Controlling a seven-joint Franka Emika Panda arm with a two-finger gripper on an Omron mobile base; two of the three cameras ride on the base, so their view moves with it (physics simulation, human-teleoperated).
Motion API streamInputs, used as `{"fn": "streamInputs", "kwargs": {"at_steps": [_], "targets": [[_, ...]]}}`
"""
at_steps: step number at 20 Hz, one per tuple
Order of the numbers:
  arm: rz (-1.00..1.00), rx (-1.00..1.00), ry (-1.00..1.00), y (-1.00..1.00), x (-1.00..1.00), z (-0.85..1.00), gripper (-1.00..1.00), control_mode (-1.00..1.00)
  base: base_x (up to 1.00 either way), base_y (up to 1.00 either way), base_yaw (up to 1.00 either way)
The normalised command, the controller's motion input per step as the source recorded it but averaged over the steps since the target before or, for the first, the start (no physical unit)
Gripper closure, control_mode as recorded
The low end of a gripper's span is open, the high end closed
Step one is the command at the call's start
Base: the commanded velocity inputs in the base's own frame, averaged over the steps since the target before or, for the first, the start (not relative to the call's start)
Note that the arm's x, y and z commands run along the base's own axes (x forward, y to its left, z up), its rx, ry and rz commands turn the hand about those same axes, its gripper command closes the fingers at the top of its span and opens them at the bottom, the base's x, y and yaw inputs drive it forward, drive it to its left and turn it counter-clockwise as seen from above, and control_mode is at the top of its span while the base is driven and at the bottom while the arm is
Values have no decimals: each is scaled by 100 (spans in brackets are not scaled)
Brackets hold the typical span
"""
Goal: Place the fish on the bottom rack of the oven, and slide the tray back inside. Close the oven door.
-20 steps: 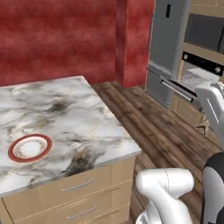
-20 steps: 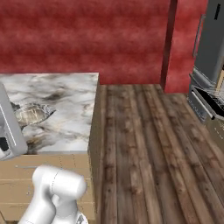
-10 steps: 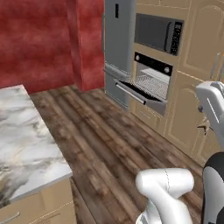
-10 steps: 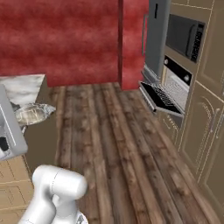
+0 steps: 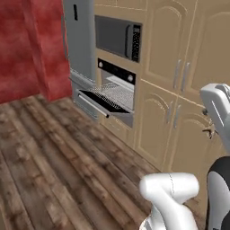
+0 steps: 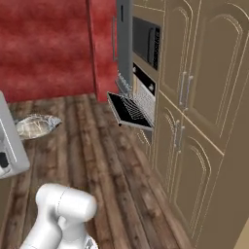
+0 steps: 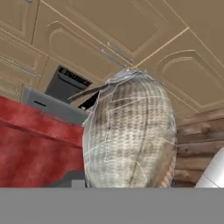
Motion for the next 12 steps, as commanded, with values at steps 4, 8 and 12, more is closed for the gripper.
{"fn": "streamInputs", "kwargs": {"at_steps": [4,8,12], "targets": [[0,0,0,0,0,0,100,100,92,-37,-14],[0,0,0,0,0,0,100,100,100,0,-5],[0,0,0,0,0,0,100,100,100,6,-4]]}}
